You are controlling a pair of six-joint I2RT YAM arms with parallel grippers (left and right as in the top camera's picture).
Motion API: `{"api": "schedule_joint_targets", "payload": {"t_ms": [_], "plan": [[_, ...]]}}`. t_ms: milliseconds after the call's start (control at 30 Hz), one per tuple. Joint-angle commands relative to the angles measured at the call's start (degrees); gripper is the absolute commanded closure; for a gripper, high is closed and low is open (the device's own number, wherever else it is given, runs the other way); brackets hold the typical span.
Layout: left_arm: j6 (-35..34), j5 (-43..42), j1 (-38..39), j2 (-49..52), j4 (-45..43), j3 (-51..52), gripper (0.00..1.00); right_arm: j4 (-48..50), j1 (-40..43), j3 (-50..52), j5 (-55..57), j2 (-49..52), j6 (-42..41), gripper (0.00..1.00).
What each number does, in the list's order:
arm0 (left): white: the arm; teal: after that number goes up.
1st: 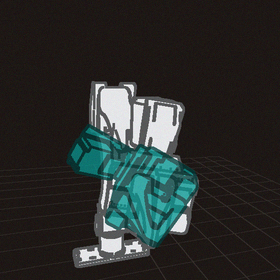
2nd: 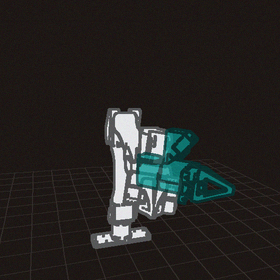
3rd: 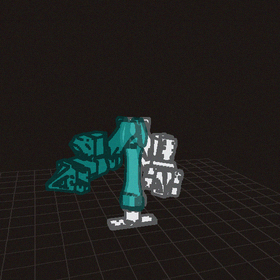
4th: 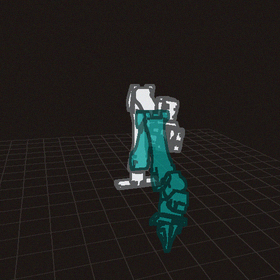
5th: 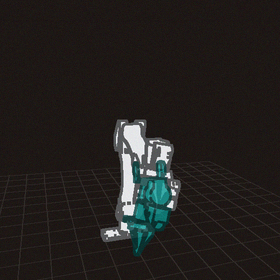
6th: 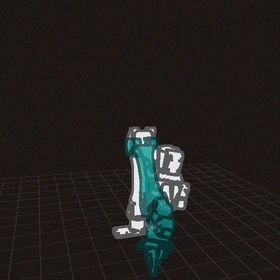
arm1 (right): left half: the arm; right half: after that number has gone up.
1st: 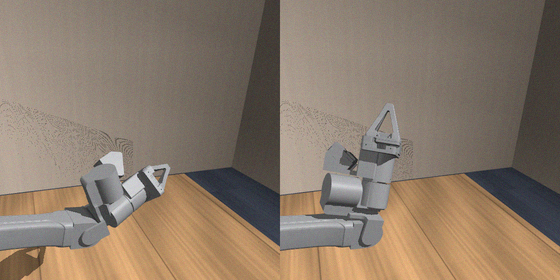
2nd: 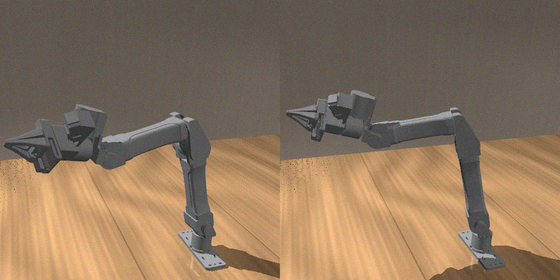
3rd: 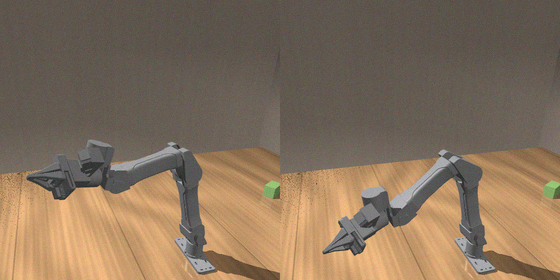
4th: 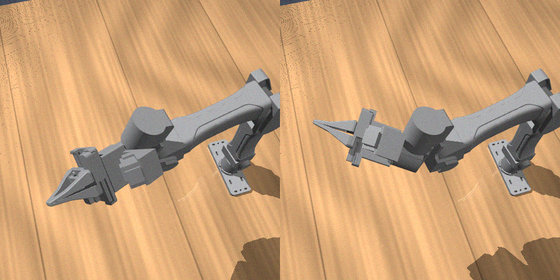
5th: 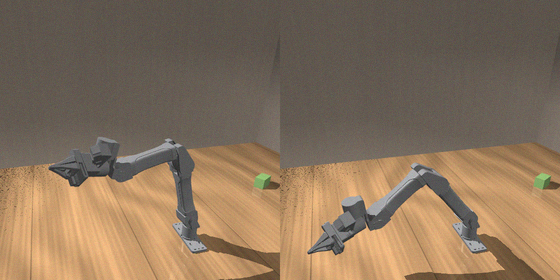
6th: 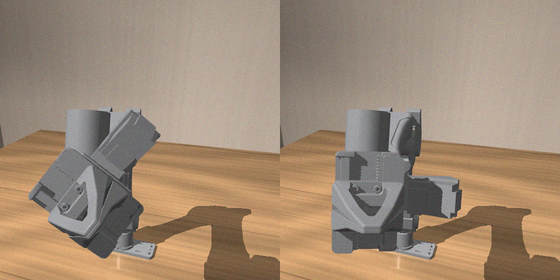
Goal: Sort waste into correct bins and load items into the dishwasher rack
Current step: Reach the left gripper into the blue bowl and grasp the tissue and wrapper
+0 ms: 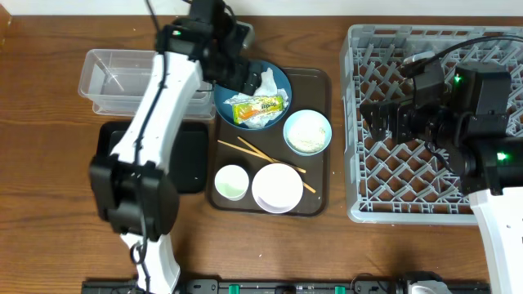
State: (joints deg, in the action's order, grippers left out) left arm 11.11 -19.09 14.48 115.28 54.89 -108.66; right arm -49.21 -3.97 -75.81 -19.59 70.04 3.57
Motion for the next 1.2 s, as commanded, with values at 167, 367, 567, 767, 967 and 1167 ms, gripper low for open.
{"api": "schedule_joint_targets", "payload": {"t_ms": [167, 367, 567, 767, 967, 1167], "plan": [[5.2, 5.31, 4.31, 8.96, -3.89, -1.07, 0.02, -1.16, 0.35, -1.29, -0.79, 0.04, -0.07, 0.01], [7.76, 11.21, 5.38, 12.55, -7.67, -1.07, 0.02, -1.95, 0.37, -1.29, -0.76, 0.04, -0.04, 0.01], [8.81, 13.88, 5.31, 15.3, -12.39, -1.07, 0.02, -2.21, 0.37, -1.29, -0.72, 0.04, -0.04, 0.01], [8.76, 13.77, 5.44, 17.7, -12.76, -0.94, 0.02, -2.64, 0.35, -1.29, 0.33, 0.04, -0.04, 0.01], [8.79, 13.77, 5.53, 18.08, -13.53, 1.42, 0.02, -2.64, 0.37, -1.29, 0.31, 0.04, -0.07, 0.01], [8.72, 12.52, 5.6, 18.43, -13.81, 1.97, 0.05, -2.89, 0.35, -1.29, 0.31, 0.04, -0.07, 0.01]]}}
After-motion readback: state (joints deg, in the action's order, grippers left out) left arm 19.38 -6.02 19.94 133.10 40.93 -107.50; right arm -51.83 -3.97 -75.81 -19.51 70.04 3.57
